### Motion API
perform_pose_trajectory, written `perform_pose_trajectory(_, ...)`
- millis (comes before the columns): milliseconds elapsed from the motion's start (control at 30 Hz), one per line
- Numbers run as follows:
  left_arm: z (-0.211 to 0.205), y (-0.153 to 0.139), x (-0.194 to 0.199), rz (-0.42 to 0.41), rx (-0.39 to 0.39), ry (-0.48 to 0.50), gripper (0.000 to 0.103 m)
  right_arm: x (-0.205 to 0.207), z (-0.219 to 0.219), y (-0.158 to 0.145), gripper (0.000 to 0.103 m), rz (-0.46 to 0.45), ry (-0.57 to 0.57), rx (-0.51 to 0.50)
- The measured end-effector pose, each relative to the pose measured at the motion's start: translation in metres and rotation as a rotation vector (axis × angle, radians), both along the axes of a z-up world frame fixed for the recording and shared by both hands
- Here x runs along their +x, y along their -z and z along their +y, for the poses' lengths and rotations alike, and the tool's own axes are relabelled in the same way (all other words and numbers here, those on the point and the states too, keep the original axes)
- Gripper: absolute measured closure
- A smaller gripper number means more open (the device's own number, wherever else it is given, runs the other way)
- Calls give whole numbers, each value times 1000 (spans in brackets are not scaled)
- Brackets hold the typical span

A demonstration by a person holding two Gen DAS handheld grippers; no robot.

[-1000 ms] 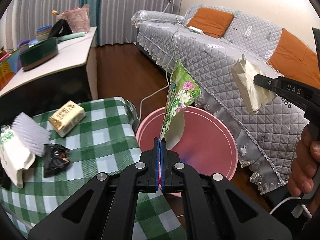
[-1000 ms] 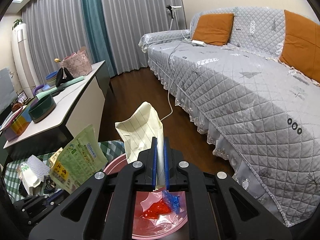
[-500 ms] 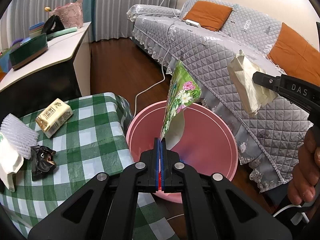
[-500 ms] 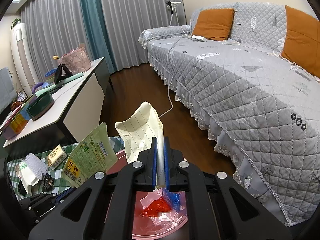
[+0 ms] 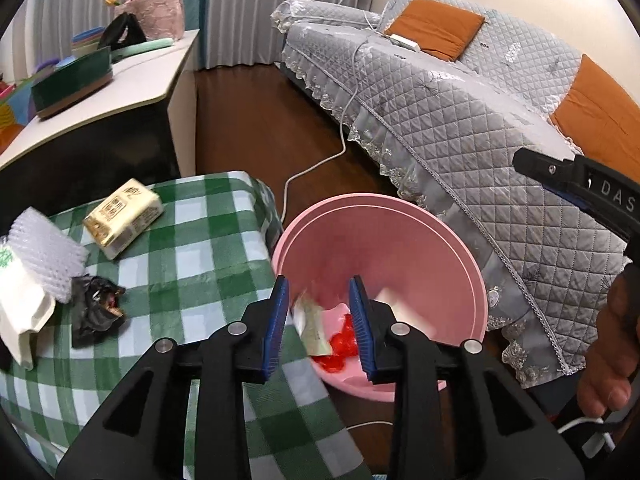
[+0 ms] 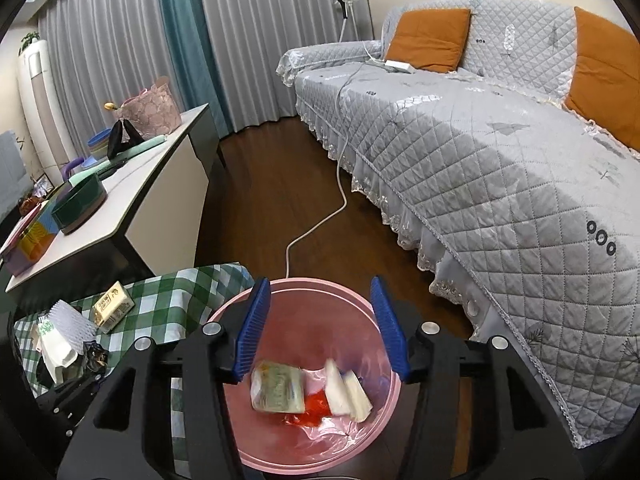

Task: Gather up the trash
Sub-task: 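Carry the paper and packet over the pink bucket and open both tools, then move both open tools back over the table to the black items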

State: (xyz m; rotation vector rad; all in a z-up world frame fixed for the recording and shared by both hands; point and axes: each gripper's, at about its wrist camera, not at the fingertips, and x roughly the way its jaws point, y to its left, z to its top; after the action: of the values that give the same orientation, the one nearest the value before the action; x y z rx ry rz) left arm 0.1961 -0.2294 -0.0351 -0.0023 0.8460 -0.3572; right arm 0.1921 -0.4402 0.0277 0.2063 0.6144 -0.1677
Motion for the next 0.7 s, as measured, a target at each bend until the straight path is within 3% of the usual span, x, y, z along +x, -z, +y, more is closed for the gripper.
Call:
perform_pose_trajectory(333,60,-21,-42,-40,-16,-44,73,-8,32,-14,50,-34,-51,-10)
perform_pose_trajectory(533,124,-39,-68,-73,-20,-108,80,-16,66,-21,52,-61,-122,7)
perform_pose_trajectory(700,176,-53,-78,-79,-19,-167,83,-20,95,-24,63,-80,-190,25)
